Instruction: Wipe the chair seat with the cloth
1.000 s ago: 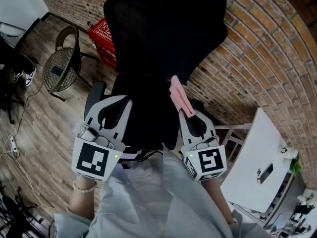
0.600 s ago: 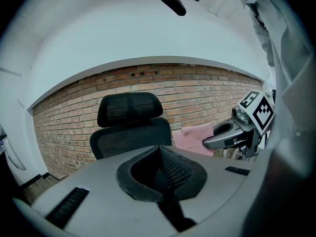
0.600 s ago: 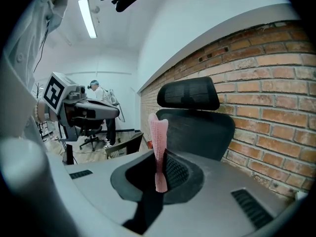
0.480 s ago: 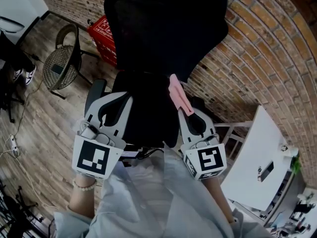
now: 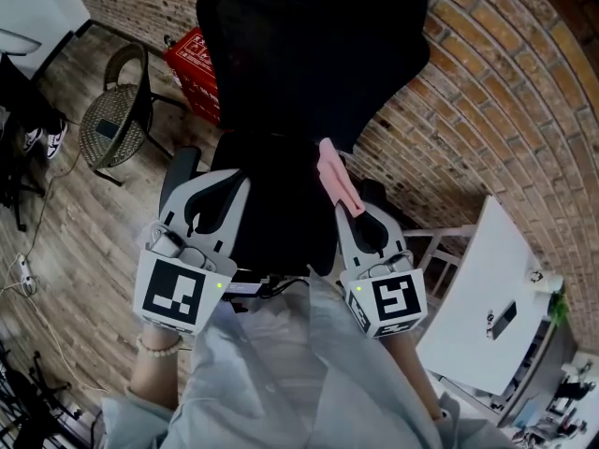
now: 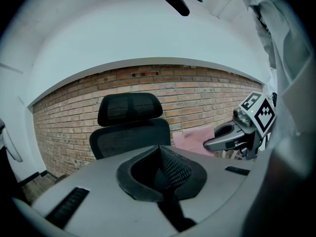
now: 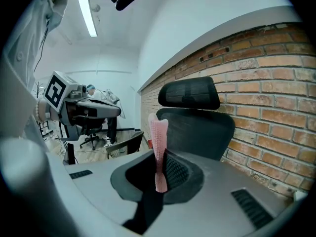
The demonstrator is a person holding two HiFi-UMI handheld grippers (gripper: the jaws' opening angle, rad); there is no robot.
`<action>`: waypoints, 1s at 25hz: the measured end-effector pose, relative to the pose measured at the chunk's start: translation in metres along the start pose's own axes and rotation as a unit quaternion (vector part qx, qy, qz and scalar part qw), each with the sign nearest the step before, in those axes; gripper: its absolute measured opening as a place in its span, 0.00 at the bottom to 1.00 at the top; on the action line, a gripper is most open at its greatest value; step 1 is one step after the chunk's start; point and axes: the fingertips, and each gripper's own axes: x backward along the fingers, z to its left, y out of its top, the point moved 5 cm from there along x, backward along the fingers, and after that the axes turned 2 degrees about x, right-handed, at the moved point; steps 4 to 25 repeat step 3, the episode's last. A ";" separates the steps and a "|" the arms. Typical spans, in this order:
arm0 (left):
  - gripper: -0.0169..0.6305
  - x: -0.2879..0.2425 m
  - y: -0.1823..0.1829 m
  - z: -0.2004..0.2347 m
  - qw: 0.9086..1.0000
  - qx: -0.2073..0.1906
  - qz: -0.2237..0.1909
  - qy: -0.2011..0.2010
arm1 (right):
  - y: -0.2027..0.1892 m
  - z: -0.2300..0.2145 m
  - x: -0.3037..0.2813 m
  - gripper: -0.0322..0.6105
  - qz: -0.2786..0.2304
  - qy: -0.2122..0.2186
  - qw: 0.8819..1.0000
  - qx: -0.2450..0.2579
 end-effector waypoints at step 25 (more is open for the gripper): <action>0.05 0.002 0.000 -0.001 1.000 -0.007 -0.001 -0.001 | 0.000 0.003 0.002 0.14 0.001 -0.001 1.000 -0.001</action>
